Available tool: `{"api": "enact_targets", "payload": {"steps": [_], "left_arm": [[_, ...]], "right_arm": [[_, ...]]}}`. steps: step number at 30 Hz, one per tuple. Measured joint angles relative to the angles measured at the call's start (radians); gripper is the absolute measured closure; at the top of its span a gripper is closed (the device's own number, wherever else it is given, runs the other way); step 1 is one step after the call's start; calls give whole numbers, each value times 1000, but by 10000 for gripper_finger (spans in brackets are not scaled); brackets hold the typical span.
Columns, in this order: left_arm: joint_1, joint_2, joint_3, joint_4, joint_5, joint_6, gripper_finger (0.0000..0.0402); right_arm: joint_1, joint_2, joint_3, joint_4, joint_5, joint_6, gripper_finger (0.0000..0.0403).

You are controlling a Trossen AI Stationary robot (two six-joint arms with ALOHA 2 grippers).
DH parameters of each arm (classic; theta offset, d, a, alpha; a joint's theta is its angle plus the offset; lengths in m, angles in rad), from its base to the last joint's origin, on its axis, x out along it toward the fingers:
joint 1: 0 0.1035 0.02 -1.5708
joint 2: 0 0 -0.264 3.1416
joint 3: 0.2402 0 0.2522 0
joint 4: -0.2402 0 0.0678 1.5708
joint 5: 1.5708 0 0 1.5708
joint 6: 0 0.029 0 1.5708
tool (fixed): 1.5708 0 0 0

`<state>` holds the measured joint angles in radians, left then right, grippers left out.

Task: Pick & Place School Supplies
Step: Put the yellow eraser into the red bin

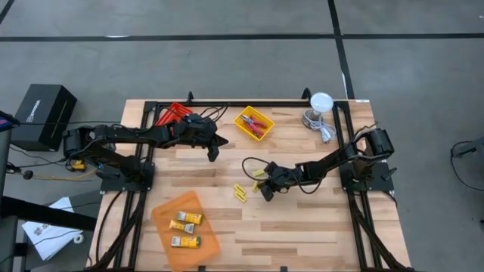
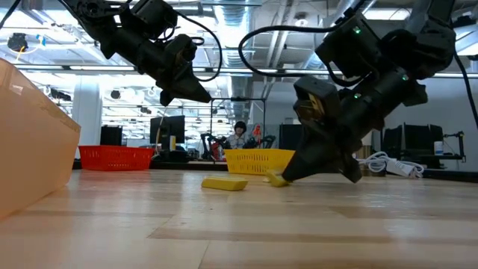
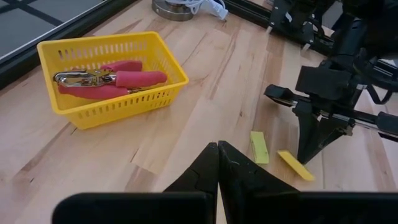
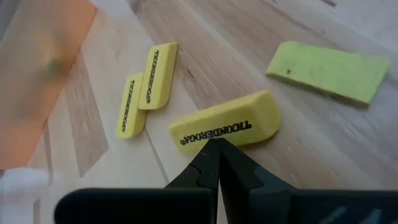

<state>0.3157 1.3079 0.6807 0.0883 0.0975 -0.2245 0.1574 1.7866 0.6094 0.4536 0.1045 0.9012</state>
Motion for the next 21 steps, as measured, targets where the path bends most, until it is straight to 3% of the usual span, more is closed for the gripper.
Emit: {"api": "enact_targets", "payload": {"steps": [13,21], "left_arm": [[0,0,0,0,0,2,401],[0,0,0,-3,0,3,401]], "right_arm": [[7,0,0,-45,3,10,403],[148,-6,0,-53,1,170,403]]}}
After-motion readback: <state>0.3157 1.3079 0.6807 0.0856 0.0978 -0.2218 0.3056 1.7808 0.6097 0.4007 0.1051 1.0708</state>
